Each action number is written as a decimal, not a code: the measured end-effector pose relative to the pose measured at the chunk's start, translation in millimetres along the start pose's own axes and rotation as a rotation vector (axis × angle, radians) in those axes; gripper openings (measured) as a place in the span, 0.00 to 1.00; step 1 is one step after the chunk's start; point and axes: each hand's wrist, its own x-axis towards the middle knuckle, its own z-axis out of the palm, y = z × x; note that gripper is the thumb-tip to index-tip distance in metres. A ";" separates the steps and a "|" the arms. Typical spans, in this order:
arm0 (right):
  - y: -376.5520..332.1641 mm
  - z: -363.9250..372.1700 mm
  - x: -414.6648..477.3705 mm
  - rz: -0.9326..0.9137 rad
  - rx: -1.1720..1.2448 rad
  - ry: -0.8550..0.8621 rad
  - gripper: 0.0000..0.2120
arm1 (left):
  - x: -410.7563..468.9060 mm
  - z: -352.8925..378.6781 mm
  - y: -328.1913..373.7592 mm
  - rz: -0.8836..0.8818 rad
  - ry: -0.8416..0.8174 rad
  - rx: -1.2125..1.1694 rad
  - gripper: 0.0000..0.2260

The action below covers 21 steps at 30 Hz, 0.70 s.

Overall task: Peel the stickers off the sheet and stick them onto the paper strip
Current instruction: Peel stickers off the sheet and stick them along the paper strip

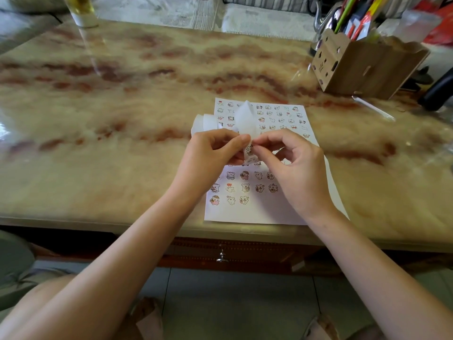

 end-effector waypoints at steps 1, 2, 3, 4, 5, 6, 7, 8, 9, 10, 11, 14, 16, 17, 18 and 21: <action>0.4 -0.1 0.1 0.002 0.004 0.002 0.03 | 0.2 0.1 -0.3 -0.006 -0.002 0.001 0.07; 0.9 0.0 0.1 0.002 0.007 0.003 0.03 | 0.5 0.1 -0.5 -0.010 -0.005 0.001 0.07; 1.3 0.1 0.2 -0.001 0.006 0.004 0.03 | 0.7 0.2 -0.7 -0.012 -0.007 0.001 0.07; 1.7 0.2 0.1 -0.006 0.004 0.005 0.03 | 0.7 0.1 -0.8 -0.014 -0.009 -0.001 0.07; 2.0 0.3 0.1 -0.012 0.003 0.008 0.03 | 0.8 0.0 -0.7 -0.014 -0.010 -0.004 0.07; 2.1 0.3 0.1 -0.016 0.004 0.011 0.03 | 0.7 -0.1 -0.5 -0.015 -0.013 -0.009 0.07; 2.2 0.2 0.2 -0.018 0.004 0.013 0.03 | 0.6 -0.2 -0.3 -0.015 -0.016 -0.012 0.08; 2.2 0.0 0.4 -0.020 0.002 0.013 0.03 | 0.4 -0.1 -0.1 -0.016 -0.018 -0.012 0.08; 2.2 -0.2 0.6 -0.020 -0.003 0.010 0.03 | 0.4 -0.1 0.0 -0.017 -0.020 -0.011 0.08; 2.1 -0.3 0.7 -0.019 -0.009 0.007 0.03 | 0.4 -0.2 0.1 -0.020 -0.022 -0.008 0.08; 1.8 -0.5 0.8 -0.018 -0.017 0.002 0.03 | 0.3 -0.2 0.1 -0.022 -0.023 -0.005 0.08; 0.4 -1.2 0.8 -0.032 -0.064 -0.007 0.02 | 0.0 -0.3 -0.1 -0.027 -0.022 -0.003 0.08; -0.2 -1.5 0.5 -0.052 -0.112 -0.010 0.02 | -0.5 -0.1 -0.5 -0.032 -0.019 -0.004 0.08; -0.2 -1.5 0.3 -0.061 -0.140 -0.011 0.02 | -0.5 -0.2 -0.8 -0.035 -0.018 -0.003 0.08; -0.1 -1.2 0.0 -0.066 -0.172 -0.011 0.02 | -0.5 0.0 -1.1 -0.037 -0.017 0.001 0.07; 1.1 -1.4 -0.9 -0.085 -0.242 -0.010 0.02 | 0.2 0.2 -1.7 -0.037 -0.008 0.022 0.07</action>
